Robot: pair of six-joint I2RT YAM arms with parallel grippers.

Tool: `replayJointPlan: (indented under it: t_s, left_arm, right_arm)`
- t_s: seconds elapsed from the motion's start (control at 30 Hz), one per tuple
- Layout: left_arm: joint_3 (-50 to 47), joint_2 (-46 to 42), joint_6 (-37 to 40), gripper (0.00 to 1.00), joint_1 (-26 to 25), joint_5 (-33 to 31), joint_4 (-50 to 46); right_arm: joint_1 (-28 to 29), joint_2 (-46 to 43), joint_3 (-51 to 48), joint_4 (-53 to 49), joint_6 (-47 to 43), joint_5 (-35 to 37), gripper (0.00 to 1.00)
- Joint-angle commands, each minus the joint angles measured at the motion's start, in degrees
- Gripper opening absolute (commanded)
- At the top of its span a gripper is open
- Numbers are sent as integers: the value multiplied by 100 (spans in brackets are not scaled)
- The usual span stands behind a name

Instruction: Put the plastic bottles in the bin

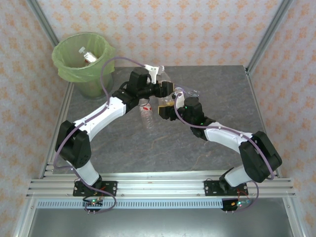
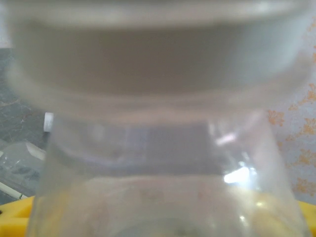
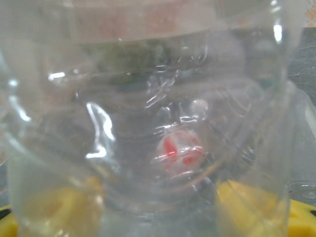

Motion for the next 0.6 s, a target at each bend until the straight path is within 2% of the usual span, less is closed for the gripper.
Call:
replayJointPlan:
  t_s: [0.0, 0.37, 0.47, 0.57]
  left_arm:
    - [88, 28, -18, 64, -30, -234, -121]
    - [103, -66, -122, 66, -15, -616, -238]
    - [105, -63, -181, 66, -5, -604, -224]
    - [114, -61, -227, 66, 5, -636, -224]
  right_arm:
    - [59, -13, 236, 118, -38, -87, 65]
    - [59, -197, 87, -46, -315, -310, 77]
    - [60, -278, 12, -37, -406, -303, 85]
    - [59, -352, -43, -27, -507, -369, 97]
